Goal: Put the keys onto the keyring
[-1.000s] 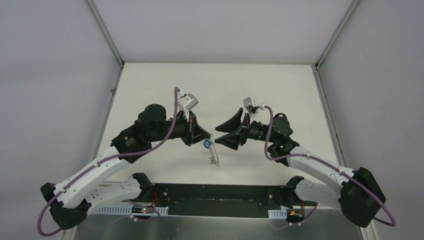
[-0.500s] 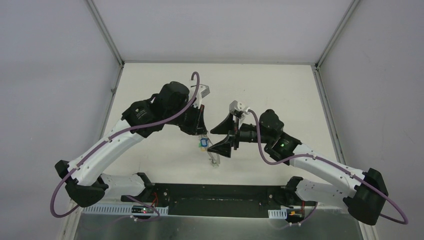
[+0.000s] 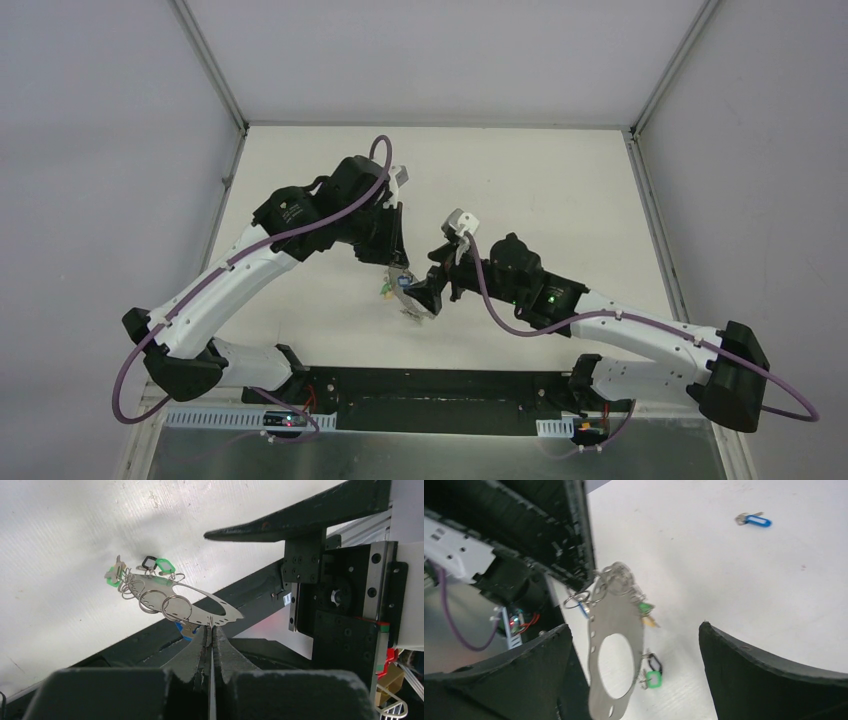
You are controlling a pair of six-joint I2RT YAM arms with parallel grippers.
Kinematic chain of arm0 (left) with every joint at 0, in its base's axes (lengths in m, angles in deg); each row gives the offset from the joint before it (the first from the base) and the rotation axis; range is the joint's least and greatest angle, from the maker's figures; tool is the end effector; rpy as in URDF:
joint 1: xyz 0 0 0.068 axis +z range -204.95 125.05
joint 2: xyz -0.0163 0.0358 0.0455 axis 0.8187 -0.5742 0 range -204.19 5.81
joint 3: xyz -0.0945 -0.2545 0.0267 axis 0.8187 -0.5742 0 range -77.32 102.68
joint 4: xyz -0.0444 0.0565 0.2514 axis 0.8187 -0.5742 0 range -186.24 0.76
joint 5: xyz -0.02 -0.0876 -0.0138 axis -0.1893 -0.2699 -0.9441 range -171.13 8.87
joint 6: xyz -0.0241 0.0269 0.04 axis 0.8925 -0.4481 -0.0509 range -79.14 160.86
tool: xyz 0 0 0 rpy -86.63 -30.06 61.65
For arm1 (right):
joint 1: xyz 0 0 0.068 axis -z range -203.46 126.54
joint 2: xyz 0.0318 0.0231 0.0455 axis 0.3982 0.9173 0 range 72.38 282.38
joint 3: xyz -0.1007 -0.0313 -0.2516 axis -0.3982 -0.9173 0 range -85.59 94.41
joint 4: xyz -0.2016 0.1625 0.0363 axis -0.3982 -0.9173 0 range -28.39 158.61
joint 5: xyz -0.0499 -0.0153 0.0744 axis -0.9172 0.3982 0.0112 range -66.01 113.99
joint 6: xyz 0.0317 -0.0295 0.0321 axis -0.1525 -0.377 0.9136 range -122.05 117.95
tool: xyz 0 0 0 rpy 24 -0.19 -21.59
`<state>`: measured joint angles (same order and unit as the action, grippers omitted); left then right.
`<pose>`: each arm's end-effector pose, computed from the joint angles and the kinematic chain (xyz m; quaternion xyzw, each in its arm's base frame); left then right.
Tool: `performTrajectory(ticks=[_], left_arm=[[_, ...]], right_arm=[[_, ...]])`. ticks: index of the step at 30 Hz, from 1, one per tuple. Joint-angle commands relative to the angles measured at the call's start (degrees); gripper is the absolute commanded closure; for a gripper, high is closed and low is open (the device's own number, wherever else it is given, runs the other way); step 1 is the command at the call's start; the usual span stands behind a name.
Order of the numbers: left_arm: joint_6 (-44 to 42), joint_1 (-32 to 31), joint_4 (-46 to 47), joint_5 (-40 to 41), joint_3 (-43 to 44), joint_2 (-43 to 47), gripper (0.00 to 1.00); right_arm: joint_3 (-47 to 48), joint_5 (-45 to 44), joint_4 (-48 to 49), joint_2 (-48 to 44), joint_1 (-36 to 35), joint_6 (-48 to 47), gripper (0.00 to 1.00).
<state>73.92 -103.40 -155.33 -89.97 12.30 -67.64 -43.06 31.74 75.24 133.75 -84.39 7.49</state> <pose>0.1509 -0.1784 0.4089 0.1516 0.9247 -0.2779 0.2115 0.1181 0.2221 0.2998 -0.3749 0.6814 0.4043 0.4813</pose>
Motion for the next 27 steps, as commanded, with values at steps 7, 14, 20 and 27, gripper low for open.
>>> performTrajectory(ticks=[7,14,20,27], left_arm=[[4.02,-0.58,0.34,0.58,1.46,0.85,1.0],[2.94,-0.58,0.51,1.2,1.25,0.77,1.0],[2.61,-0.57,0.6,1.25,1.1,0.95,1.0],[2.8,-0.52,0.8,0.64,0.58,1.29,1.0]], right_arm=[[4.31,-3.37,4.32,1.96,-0.51,-2.87,0.0],[4.93,2.29,5.67,1.82,-0.47,-2.74,0.0],[6.04,1.73,5.6,2.09,-0.5,-1.52,0.0],[6.81,-6.28,4.34,2.93,-0.51,0.19,0.0]])
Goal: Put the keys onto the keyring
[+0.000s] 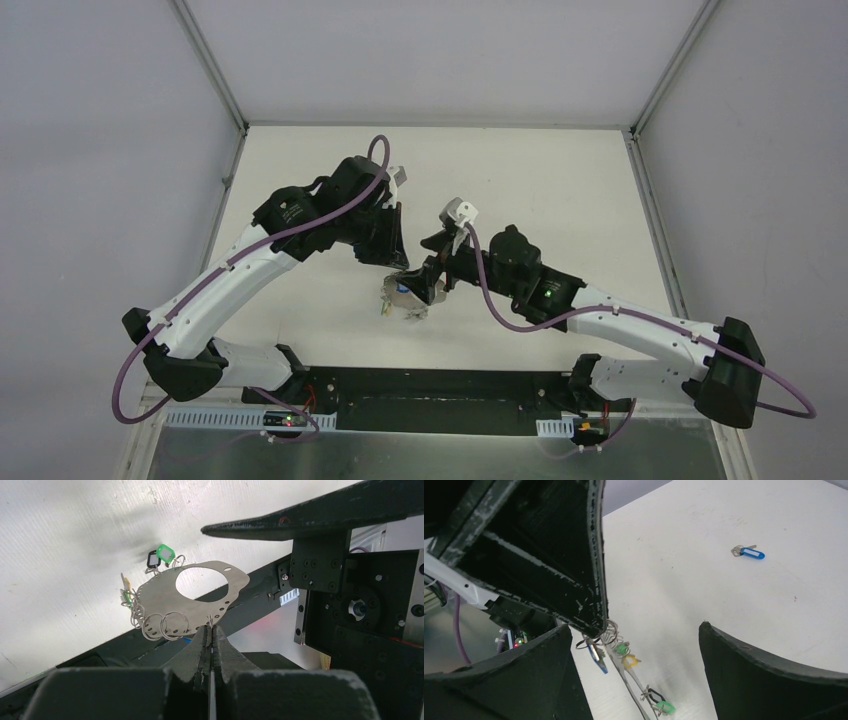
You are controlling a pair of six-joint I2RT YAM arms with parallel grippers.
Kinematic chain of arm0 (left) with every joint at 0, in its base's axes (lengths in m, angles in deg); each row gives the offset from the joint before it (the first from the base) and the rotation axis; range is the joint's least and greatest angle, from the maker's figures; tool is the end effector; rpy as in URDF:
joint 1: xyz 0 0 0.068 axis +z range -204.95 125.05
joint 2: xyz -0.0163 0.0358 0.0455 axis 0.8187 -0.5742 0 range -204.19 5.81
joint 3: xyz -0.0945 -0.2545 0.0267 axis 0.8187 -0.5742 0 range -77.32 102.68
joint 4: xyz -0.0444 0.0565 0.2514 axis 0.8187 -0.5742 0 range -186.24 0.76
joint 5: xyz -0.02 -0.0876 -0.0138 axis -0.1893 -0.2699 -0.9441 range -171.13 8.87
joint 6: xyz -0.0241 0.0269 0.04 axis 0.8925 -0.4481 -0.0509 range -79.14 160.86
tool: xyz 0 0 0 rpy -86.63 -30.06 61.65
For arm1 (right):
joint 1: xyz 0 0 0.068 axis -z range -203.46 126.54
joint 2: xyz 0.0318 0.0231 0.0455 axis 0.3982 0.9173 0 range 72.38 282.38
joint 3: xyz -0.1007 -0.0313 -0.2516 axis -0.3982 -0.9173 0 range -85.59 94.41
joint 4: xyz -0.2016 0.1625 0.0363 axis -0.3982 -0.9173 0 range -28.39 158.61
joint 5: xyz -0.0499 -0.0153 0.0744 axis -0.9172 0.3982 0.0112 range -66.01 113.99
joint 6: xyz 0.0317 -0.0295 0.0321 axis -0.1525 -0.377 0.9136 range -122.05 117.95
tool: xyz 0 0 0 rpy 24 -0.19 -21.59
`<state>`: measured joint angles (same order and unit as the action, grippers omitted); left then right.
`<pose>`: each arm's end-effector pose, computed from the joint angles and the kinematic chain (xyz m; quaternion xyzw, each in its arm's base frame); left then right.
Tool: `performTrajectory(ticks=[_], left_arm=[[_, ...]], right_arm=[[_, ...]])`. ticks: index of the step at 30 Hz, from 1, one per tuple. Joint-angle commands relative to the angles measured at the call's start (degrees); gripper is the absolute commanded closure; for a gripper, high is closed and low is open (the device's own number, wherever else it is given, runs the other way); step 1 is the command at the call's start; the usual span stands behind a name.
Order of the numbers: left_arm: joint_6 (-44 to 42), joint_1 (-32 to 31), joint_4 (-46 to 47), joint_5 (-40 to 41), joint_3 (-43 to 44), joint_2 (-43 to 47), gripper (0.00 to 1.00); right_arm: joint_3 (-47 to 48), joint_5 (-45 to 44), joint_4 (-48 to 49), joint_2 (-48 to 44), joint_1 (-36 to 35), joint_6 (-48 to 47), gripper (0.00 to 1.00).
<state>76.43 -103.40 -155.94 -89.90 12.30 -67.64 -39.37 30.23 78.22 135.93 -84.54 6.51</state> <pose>0.1503 -0.1777 0.4081 0.1309 0.9297 -0.2788 0.2020 0.1236 0.2316 0.3195 -0.3648 0.6586 0.4087 0.5159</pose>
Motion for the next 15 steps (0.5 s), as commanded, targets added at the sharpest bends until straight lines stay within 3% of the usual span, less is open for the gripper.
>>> performTrajectory(ticks=[1,4,9,15], left_arm=[[0.22,-0.58,1.45,0.64,0.55,1.37,1.0],[0.11,-0.57,1.53,0.82,0.63,1.61,1.0],[-0.51,-0.54,1.65,1.08,0.89,2.15,1.0],[-1.43,-0.59,1.66,1.53,0.8,2.91,1.0]], right_arm=[[3.4,-4.95,0.48,1.03,-0.36,0.8,0.0],[3.83,-5.36,-2.53,1.39,-0.36,-0.33,0.01],[2.75,-4.55,-6.33,0.9,-0.36,-2.49,0.13],[-1.31,-4.29,-6.0,-2.01,-0.4,-2.72,0.65]])
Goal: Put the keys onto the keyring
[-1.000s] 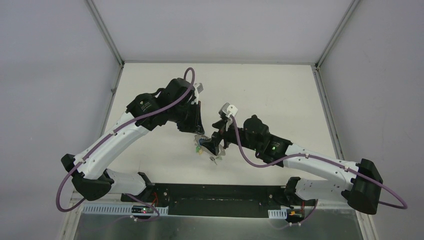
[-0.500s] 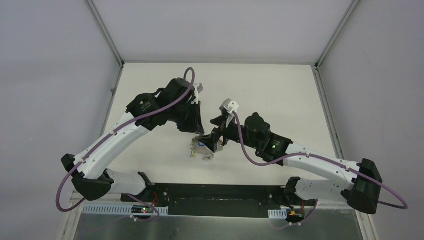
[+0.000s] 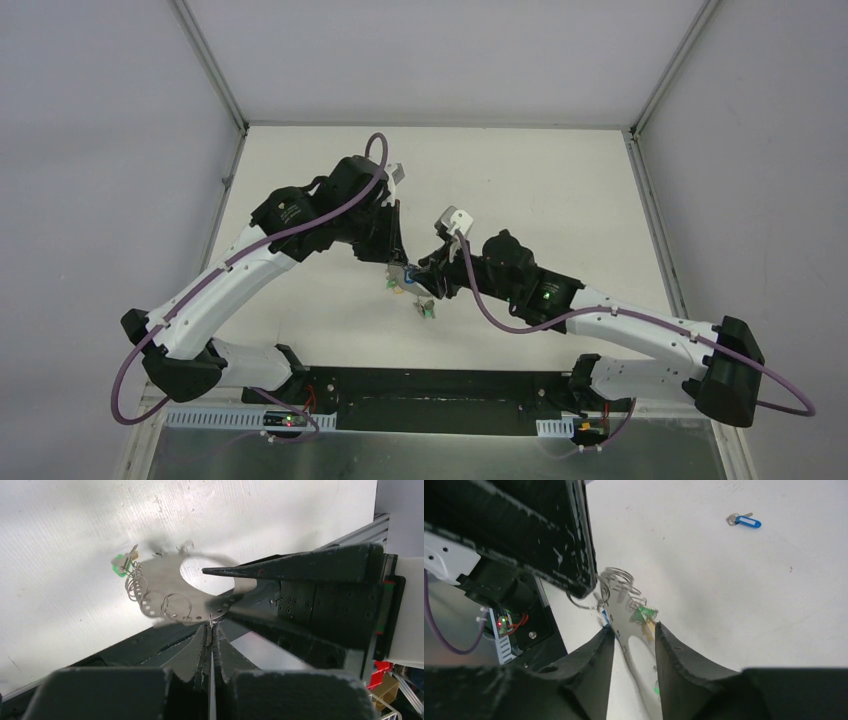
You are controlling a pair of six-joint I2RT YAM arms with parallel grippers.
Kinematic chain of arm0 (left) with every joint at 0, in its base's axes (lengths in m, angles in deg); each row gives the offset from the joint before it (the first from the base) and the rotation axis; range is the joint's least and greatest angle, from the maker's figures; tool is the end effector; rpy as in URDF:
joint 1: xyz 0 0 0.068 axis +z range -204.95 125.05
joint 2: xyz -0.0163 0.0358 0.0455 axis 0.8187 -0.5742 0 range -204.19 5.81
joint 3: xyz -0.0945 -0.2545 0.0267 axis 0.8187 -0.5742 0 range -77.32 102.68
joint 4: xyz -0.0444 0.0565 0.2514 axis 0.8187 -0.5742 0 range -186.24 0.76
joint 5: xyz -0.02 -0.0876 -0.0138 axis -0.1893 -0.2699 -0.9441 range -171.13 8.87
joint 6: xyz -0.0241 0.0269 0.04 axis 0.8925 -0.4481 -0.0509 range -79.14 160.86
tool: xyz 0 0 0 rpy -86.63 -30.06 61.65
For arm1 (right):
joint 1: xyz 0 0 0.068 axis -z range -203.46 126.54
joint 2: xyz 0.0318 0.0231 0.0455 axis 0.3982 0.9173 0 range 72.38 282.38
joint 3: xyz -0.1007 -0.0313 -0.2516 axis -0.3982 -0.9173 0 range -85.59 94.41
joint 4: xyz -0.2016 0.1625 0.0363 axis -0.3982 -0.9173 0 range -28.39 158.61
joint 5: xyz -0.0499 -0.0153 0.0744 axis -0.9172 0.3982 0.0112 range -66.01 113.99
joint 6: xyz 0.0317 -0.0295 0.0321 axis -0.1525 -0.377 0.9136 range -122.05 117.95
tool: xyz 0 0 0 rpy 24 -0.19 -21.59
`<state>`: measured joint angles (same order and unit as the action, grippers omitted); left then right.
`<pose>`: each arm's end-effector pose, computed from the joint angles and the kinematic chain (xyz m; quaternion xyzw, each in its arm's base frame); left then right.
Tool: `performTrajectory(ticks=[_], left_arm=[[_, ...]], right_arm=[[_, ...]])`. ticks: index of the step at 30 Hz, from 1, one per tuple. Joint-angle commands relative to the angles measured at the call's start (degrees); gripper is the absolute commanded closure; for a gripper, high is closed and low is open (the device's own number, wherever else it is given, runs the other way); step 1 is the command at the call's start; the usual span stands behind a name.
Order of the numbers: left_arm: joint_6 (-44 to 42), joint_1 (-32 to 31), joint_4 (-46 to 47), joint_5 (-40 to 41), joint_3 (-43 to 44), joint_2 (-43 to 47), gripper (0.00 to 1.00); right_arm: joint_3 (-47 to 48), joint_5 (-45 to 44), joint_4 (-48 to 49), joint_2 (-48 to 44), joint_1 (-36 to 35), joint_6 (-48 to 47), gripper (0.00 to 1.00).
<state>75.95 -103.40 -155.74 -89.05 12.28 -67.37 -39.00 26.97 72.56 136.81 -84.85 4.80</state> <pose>0.1501 -0.1766 0.4092 0.1325 0.9286 -0.2753 0.2107 0.1248 0.2326 0.3074 -0.3749 0.6924 0.3625 0.4986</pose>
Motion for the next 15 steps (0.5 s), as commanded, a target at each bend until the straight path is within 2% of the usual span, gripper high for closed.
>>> performTrajectory(ticks=[1,3,5,9,11,15], left_arm=[[-0.99,-0.59,1.46,0.79,0.65,2.69,1.0],[-0.99,-0.56,1.39,0.89,0.42,2.76,1.0],[-1.07,-0.52,1.45,1.01,0.25,2.7,1.0],[-1.62,-0.59,1.44,1.35,-0.16,2.55,1.0],[-1.93,-0.57,1.41,1.77,-0.57,2.4,1.0],[-3.32,-0.53,1.37,2.66,-1.7,1.65,1.0]], right_arm=[[-2.02,-0.8,-0.34,-3.35,-0.04,-1.17,0.72],[-2.47,-0.46,-0.34,-3.95,-0.03,-1.56,0.83],[-2.7,-0.05,-0.34,-4.44,-0.05,-2.38,0.83],[-3.33,0.61,0.34,-6.23,-0.06,-3.51,0.47],[-3.95,1.53,1.28,-7.46,-0.04,-4.14,0.34],[-4.77,2.77,1.68,-9.36,0.04,-4.56,0.16]])
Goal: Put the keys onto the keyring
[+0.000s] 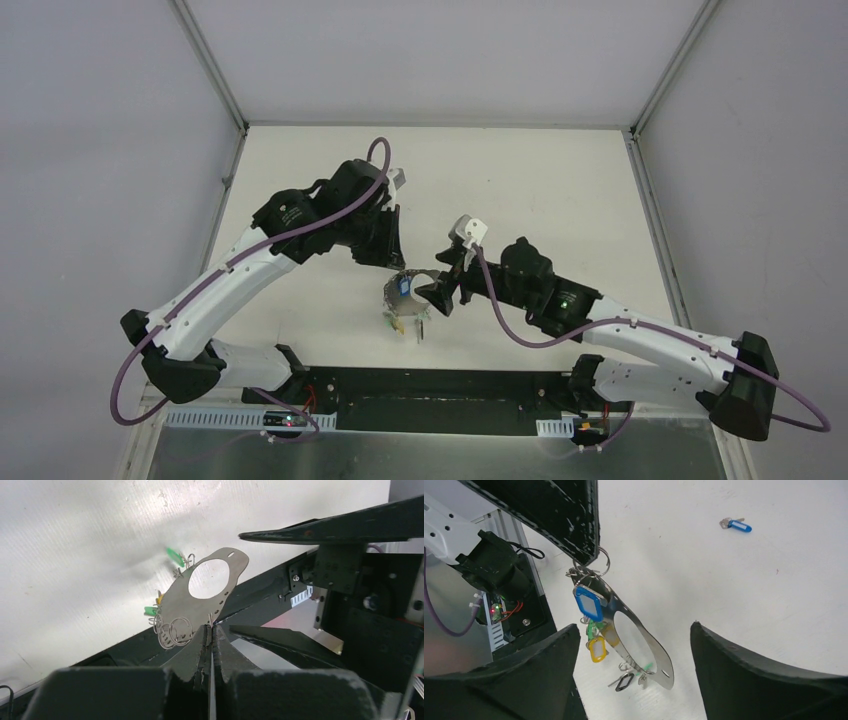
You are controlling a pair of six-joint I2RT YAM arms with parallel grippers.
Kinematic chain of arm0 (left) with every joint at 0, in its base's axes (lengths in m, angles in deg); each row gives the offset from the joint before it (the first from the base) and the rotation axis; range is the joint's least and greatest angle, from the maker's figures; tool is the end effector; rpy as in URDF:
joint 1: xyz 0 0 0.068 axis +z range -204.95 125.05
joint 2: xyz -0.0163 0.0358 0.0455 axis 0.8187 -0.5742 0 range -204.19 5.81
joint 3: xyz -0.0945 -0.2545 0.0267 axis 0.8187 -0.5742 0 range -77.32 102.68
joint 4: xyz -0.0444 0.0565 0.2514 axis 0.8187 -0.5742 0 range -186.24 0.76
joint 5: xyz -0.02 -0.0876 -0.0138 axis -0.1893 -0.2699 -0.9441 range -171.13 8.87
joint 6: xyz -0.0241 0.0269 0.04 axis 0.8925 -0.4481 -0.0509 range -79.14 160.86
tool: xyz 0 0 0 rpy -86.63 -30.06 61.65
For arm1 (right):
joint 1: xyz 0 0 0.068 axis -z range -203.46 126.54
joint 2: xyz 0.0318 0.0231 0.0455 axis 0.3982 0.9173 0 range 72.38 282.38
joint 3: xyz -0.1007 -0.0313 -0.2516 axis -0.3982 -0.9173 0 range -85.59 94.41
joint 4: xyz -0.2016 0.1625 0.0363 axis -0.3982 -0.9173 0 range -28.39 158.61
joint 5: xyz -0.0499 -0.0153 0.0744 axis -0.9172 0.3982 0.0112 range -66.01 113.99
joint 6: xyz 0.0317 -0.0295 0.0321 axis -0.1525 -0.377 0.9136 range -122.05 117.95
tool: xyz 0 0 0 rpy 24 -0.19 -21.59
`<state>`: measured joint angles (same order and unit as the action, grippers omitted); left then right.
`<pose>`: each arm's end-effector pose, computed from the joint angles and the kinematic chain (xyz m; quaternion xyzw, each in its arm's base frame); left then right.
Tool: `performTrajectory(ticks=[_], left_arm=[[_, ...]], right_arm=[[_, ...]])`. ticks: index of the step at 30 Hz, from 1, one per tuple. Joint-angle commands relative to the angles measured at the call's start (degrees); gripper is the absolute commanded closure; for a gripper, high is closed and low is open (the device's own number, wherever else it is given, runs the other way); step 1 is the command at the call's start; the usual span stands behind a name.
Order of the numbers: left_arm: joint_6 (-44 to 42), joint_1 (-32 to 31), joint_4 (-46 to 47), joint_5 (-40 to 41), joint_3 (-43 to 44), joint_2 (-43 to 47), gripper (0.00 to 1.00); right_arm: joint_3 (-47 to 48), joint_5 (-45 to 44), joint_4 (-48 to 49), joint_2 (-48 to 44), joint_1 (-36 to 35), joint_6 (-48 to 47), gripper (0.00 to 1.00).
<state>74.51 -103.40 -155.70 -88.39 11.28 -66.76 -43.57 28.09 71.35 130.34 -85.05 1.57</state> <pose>0.1488 -0.1746 0.4064 0.1422 0.9285 -0.2668 0.2156 0.1113 0.2110 0.3027 -0.3989 0.6744 0.3580 0.5078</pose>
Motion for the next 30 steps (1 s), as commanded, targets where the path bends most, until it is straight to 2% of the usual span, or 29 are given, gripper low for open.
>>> performTrajectory(ticks=[1,6,18,20,26,30], left_arm=[[-2.18,-0.59,1.22,2.18,-1.08,0.78,1.0],[-2.9,-0.48,0.98,3.12,-3.22,-1.04,1.0],[-8.17,1.53,7.72,3.44,-3.28,-14.06,1.0],[-9.11,2.24,9.28,3.71,-2.0,-16.27,1.0],[-10.9,4.78,13.5,2.54,3.09,-24.21,1.0],[-11.67,5.9,13.56,0.25,6.87,-30.36,1.0]], right_arm=[[-0.54,2.07,2.88,-3.31,0.22,-1.31,0.11],[-2.32,2.42,3.19,-5.43,0.49,0.2,0.01],[-6.65,4.91,2.36,-8.89,5.53,9.53,0.0],[-7.26,2.8,1.44,-9.54,6.28,11.76,0.0],[-8.33,-10.84,-4.8,-12.16,8.01,21.03,0.0],[-9.27,-13.45,-8.66,-14.36,9.88,24.32,0.0]])
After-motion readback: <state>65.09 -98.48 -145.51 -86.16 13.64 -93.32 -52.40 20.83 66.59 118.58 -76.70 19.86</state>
